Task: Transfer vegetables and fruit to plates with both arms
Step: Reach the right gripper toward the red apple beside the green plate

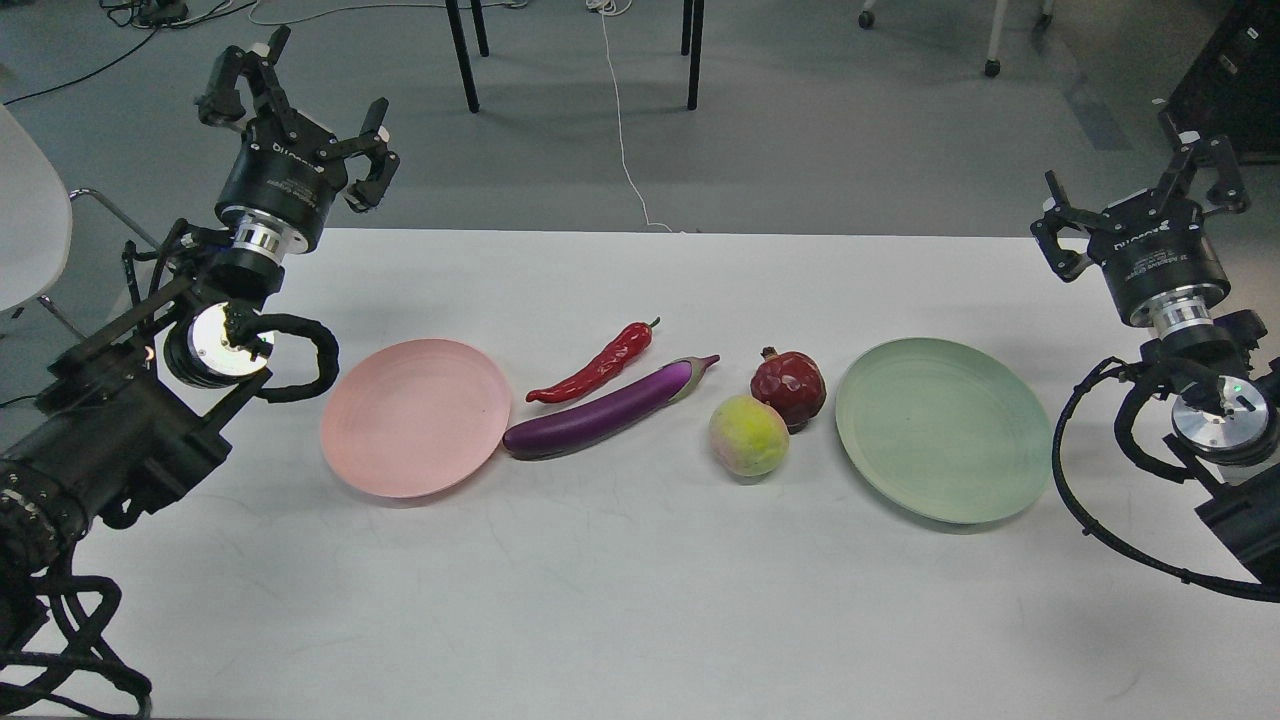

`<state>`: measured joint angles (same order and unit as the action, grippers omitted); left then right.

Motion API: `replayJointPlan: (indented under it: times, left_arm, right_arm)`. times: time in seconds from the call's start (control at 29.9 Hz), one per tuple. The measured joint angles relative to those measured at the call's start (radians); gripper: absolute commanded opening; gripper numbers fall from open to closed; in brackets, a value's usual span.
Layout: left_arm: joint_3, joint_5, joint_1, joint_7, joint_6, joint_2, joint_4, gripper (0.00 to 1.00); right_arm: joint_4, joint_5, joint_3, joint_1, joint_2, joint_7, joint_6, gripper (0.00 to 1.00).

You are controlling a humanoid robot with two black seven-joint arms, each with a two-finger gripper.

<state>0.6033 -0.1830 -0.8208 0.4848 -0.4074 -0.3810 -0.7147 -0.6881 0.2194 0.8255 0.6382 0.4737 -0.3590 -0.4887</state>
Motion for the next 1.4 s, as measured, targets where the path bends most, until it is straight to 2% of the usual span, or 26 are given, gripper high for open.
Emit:
replayJointPlan:
  times: [0.2, 0.37, 0.67, 0.73, 0.87, 0.97, 1.14, 1.27, 1.4]
  left_arm:
    - [0.001, 0.0, -0.006, -0.001, 0.022, 0.004, 0.001, 0.99]
    - [0.0, 0.002, -0.017, -0.001, 0.034, 0.004, 0.002, 0.99]
    - [-0.007, 0.01, -0.02, -0.002, 0.033, -0.031, 0.0, 0.98]
    - [-0.015, 0.014, -0.02, -0.018, 0.033, -0.05, 0.0, 0.99]
    - [-0.02, 0.016, -0.02, -0.084, 0.035, -0.085, -0.004, 0.98]
    - [-0.02, 0.016, -0.018, -0.104, 0.035, -0.105, -0.012, 0.98]
    - [-0.018, 0.016, -0.011, -0.109, 0.033, -0.133, -0.02, 0.99]
    - [-0.018, 0.016, -0.002, -0.105, 0.032, -0.148, -0.063, 0.98]
    - [-0.019, 0.016, 0.001, -0.102, 0.034, -0.17, -0.087, 0.98]
  right_arm:
    - [-0.006, 0.0, -0.001, 0.015, 0.03, 0.0, 0.0, 0.98]
    - [-0.02, -0.001, -0.056, 0.106, 0.132, 0.003, 0.0, 0.98]
    - [-0.07, -0.034, -0.527, 0.502, 0.249, 0.005, 0.0, 0.98]
    - [-0.089, -0.08, -0.641, 0.597, 0.253, 0.005, 0.0, 0.98]
    - [-0.127, -0.195, -0.863, 0.764, 0.245, 0.007, 0.0, 0.98]
    - [-0.16, -0.317, -1.021, 0.878, 0.211, 0.008, 0.0, 0.98]
    - [-0.175, -0.571, -1.269, 1.021, 0.085, 0.008, 0.0, 0.98]
    - [-0.166, -0.76, -1.422, 1.069, -0.053, 0.003, 0.028, 0.98]
    - [-0.139, -0.842, -1.545, 1.076, -0.165, 0.001, 0.044, 0.98]
